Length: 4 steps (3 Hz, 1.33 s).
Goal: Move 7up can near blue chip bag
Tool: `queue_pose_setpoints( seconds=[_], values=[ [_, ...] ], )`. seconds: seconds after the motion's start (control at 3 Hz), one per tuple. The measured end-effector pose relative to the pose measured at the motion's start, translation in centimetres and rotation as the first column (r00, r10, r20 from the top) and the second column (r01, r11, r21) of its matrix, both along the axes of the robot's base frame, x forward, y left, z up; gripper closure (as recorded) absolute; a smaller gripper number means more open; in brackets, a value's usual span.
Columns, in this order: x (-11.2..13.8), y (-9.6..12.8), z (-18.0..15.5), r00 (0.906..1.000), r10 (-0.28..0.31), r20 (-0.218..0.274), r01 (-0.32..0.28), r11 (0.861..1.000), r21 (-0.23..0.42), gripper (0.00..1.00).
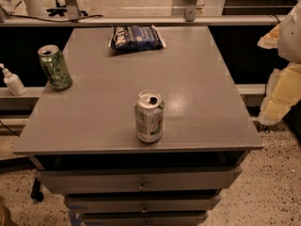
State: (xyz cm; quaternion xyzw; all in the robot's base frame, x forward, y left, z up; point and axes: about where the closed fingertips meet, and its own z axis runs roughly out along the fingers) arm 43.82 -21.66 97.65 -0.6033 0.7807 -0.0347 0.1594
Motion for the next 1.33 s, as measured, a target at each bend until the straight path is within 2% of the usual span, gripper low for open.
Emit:
queue_pose_setpoints(
  seconds=[0.33,0.67,1.0,1.33],
  values=[
    [0.0,0.0,0.0,1.0000,0.000,0.000,0.000,1.000,0.000,0.00],
    [0.4,0.4,-0.7,1.0000,-0.008,-0.002,0.008,0.996,0.090,0.00],
    [0.8,2.7,-2.5,0.9998,0.007,-0.017,-0.003,0.965,0.263,0.00],
    [0.5,5.9,-4.7,0.9986,0.049,-0.022,-0.034,0.899,0.437,0.00]
  ],
)
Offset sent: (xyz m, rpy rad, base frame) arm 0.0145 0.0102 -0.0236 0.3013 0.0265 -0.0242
